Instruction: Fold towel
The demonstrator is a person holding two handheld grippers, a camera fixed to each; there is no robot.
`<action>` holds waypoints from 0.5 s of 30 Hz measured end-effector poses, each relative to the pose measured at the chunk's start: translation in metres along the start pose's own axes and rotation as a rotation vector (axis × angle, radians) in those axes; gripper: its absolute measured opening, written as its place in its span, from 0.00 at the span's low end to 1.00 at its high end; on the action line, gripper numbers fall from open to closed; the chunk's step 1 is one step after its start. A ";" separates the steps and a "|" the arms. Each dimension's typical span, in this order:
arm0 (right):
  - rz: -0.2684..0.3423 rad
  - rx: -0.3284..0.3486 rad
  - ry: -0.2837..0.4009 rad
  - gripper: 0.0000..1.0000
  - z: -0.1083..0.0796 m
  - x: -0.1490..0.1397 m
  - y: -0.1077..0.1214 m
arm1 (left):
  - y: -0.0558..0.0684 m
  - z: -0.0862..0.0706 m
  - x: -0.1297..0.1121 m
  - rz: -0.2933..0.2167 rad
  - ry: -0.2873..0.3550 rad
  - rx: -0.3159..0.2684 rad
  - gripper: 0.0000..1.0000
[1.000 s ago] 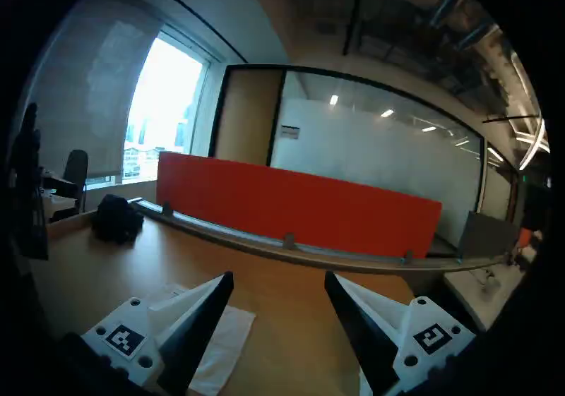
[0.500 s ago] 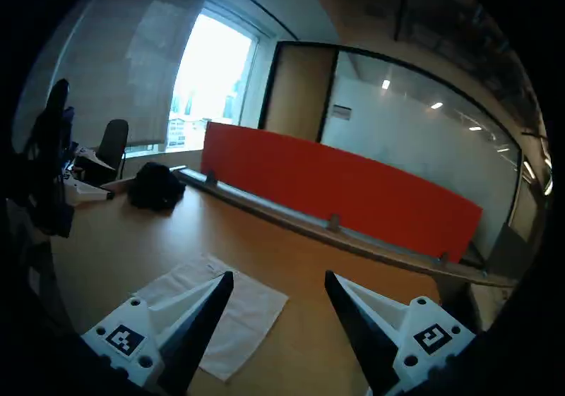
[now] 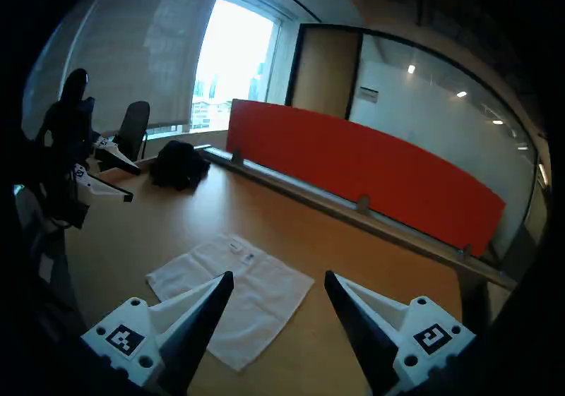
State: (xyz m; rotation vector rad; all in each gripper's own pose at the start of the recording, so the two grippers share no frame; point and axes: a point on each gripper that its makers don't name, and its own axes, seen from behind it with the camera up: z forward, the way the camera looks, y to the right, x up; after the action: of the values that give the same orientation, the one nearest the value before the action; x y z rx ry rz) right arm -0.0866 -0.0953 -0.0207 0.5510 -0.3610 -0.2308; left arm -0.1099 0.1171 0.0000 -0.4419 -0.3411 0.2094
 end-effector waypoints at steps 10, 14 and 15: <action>0.007 0.023 -0.041 1.00 0.014 -0.035 -0.009 | 0.018 0.016 -0.036 0.002 -0.053 -0.039 0.98; 0.016 0.037 -0.059 1.00 0.019 -0.049 -0.015 | 0.024 0.024 -0.052 0.012 -0.080 -0.056 0.97; 0.018 0.039 -0.065 1.00 0.021 -0.053 -0.016 | 0.025 0.026 -0.056 0.015 -0.087 -0.061 0.97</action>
State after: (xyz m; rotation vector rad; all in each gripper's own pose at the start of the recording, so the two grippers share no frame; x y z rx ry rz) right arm -0.1450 -0.1021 -0.0276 0.5795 -0.4340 -0.2249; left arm -0.1741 0.1340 -0.0052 -0.4969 -0.4306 0.2332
